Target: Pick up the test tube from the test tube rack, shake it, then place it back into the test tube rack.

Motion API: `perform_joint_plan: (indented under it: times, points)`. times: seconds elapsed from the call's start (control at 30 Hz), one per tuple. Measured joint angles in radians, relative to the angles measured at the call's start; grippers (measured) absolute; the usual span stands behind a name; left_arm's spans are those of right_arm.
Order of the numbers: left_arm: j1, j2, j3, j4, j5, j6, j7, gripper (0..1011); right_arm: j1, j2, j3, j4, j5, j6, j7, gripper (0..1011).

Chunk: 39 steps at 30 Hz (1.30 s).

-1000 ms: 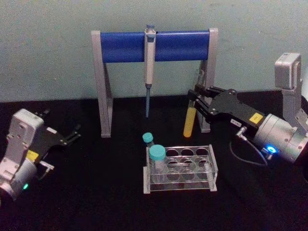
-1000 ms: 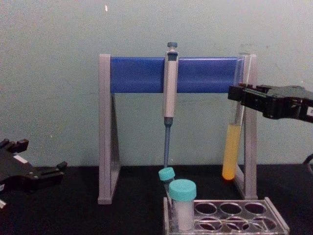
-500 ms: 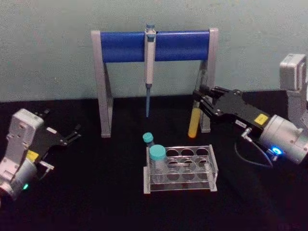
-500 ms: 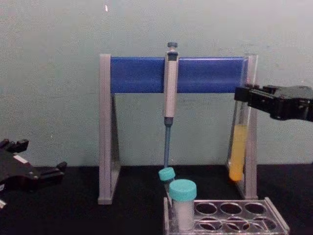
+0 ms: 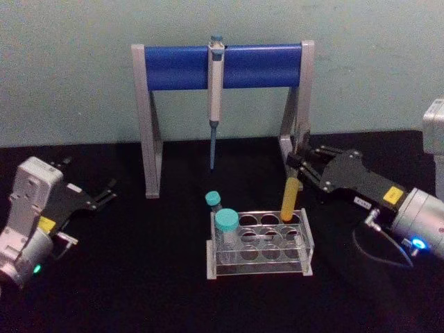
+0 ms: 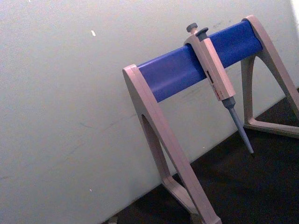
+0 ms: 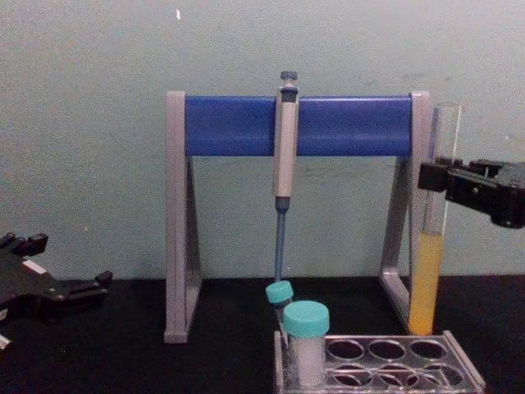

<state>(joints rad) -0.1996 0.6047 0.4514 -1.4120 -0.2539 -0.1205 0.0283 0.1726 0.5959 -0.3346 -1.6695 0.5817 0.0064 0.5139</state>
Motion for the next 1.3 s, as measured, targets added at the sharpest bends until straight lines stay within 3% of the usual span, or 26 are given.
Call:
perform_joint_plan:
  times: [0.27,0.63,0.9,1.3]
  points:
    - [0.000,0.000,0.000,0.000,0.000,0.000,0.000,1001,-0.001,-0.008,-0.032,-0.013,0.009,0.002,0.030,229]
    - [0.000,0.000,0.000,0.000,0.000,0.000,0.000,1001,0.101,-0.071,-0.083,0.075,-0.004,0.000,0.040,229]
    - [0.000,0.000,0.000,0.000,0.000,0.000,0.000,1001,0.139,-0.087,-0.073,0.124,-0.016,0.000,0.010,229]
    - [0.000,0.000,0.000,0.000,0.000,0.000,0.000,1001,0.137,-0.085,-0.054,0.132,-0.019,-0.004,0.003,229]
